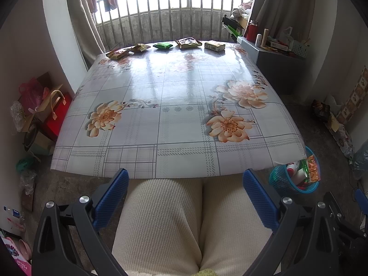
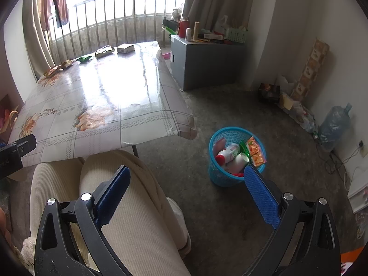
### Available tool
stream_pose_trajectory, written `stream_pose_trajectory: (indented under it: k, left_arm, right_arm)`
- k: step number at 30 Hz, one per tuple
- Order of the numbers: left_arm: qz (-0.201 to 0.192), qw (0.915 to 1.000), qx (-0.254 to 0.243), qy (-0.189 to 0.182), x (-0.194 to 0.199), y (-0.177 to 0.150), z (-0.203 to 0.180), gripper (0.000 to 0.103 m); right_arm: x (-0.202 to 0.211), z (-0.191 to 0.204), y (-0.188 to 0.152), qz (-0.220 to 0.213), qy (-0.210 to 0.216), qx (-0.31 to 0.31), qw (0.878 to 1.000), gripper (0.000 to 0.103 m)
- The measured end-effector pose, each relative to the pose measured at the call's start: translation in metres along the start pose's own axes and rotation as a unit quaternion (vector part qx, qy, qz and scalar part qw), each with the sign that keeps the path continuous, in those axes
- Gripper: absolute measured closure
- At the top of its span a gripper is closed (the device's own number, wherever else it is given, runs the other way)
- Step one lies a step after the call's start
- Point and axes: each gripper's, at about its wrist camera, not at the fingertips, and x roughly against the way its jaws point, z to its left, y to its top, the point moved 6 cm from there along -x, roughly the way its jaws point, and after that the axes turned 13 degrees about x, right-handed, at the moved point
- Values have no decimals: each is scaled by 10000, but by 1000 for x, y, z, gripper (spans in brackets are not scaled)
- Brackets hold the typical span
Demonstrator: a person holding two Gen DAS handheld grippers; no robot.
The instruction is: Collect trash
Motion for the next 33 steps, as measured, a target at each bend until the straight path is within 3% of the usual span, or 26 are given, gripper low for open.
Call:
stream_pose_trajectory:
  k: [33]
  left_arm:
    - [5, 10000, 7, -10, 0, 0, 0, 6]
  right_arm:
    - [-1, -3, 2, -5, -1, 9, 10000, 8]
